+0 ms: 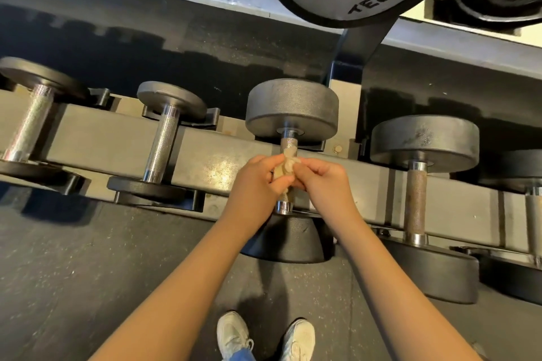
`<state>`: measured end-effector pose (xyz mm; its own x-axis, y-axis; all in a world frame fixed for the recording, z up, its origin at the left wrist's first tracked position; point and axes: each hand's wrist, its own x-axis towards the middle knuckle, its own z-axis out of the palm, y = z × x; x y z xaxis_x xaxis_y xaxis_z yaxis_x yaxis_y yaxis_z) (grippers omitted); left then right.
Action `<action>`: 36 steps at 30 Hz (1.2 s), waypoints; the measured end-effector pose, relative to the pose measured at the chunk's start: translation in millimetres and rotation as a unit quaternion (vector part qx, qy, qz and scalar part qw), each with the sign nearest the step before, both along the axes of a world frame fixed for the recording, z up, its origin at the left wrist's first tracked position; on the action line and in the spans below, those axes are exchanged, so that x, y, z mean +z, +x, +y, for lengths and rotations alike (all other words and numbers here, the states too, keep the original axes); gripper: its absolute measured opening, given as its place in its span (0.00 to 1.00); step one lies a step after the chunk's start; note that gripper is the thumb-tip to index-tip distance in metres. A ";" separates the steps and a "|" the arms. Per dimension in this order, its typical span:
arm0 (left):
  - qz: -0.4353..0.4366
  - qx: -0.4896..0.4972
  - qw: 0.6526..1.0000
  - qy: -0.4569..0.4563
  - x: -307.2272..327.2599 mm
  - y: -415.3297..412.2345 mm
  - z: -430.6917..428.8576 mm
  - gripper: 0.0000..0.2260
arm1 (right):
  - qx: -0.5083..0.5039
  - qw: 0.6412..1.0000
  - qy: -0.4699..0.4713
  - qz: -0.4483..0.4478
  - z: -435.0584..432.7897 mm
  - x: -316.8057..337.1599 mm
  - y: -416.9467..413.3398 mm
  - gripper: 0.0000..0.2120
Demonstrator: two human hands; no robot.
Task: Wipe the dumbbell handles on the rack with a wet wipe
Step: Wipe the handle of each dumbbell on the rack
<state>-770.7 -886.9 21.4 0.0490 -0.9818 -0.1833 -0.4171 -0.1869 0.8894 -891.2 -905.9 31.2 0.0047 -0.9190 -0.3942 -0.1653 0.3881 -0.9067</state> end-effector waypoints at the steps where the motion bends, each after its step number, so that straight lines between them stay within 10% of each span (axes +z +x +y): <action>1: -0.031 -0.007 0.999 -0.018 0.4 0.3 -4.6 0.15 | -0.014 0.999 0.022 -0.046 -0.8 4.5 1.9 0.14; 4: -0.095 -0.001 0.993 -0.074 -2.3 4.0 -22.8 0.12 | -0.018 0.994 0.039 -0.097 -1.4 9.6 2.7 0.13; 10: -0.136 0.063 0.986 -0.078 -11.1 -1.2 -55.9 0.07 | -0.038 0.987 -0.068 0.139 30.9 -9.6 8.5 0.14; 15: -0.197 0.022 0.978 -0.060 -17.6 -8.3 -35.2 0.08 | -0.088 0.980 -0.061 0.169 32.6 -6.6 10.9 0.16; 36: -0.080 0.031 0.994 0.067 -10.9 0.4 -23.1 0.08 | -0.074 0.985 -0.051 0.146 36.7 -1.9 6.0 0.16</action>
